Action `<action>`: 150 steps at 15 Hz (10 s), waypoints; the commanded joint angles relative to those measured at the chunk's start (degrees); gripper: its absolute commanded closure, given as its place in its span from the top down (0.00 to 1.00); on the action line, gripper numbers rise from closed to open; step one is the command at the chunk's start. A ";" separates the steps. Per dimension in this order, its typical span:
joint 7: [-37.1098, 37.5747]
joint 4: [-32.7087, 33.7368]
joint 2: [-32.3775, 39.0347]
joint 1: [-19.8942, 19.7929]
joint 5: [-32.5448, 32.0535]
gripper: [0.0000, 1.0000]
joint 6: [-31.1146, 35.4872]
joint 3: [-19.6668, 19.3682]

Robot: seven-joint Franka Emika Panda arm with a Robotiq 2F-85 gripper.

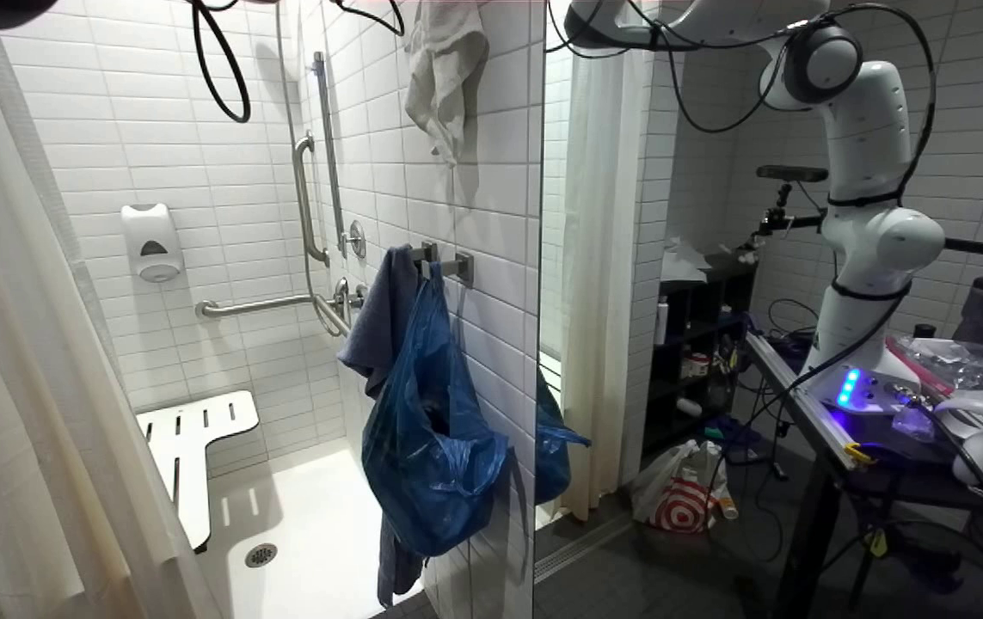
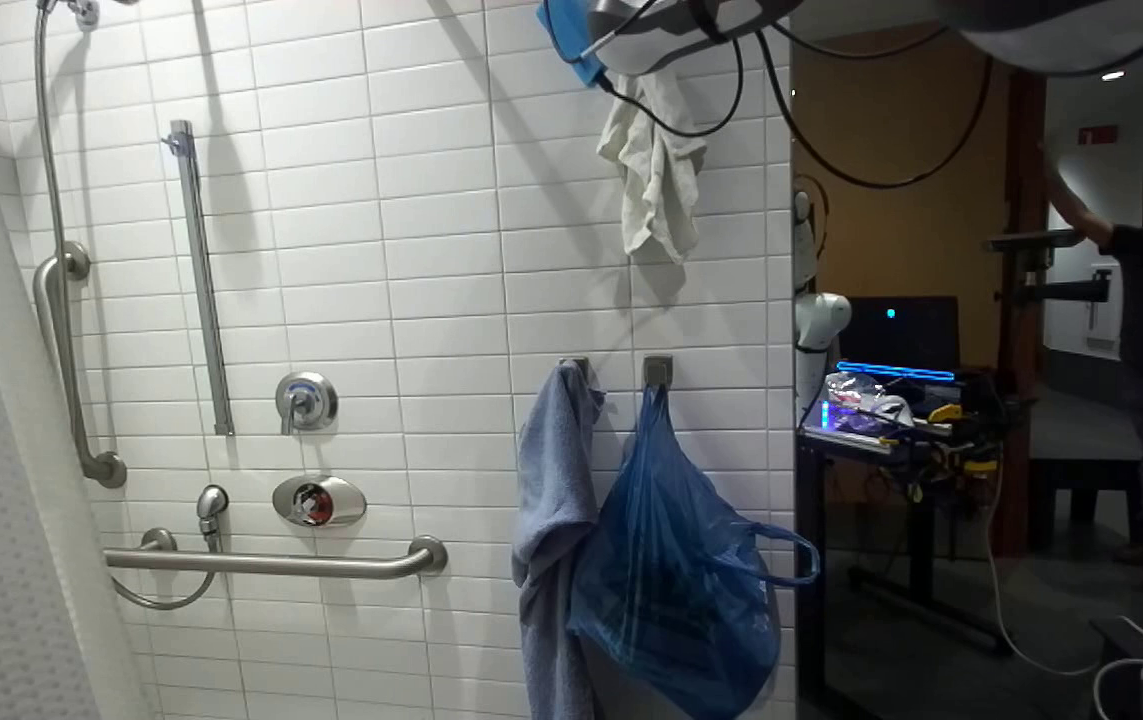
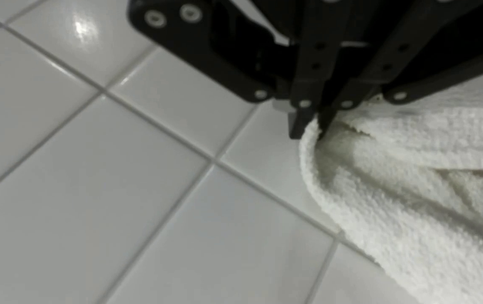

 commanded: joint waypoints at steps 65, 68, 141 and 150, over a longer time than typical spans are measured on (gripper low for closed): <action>-1.34 14.21 12.71 1.57 -7.20 0.01 -12.25 -4.73; -1.86 15.48 13.37 2.28 -8.56 0.01 -11.43 -4.77; -57.80 7.53 1.93 -4.67 31.76 0.01 -12.79 5.46; -54.25 17.00 9.60 -4.94 31.80 0.01 -21.12 2.55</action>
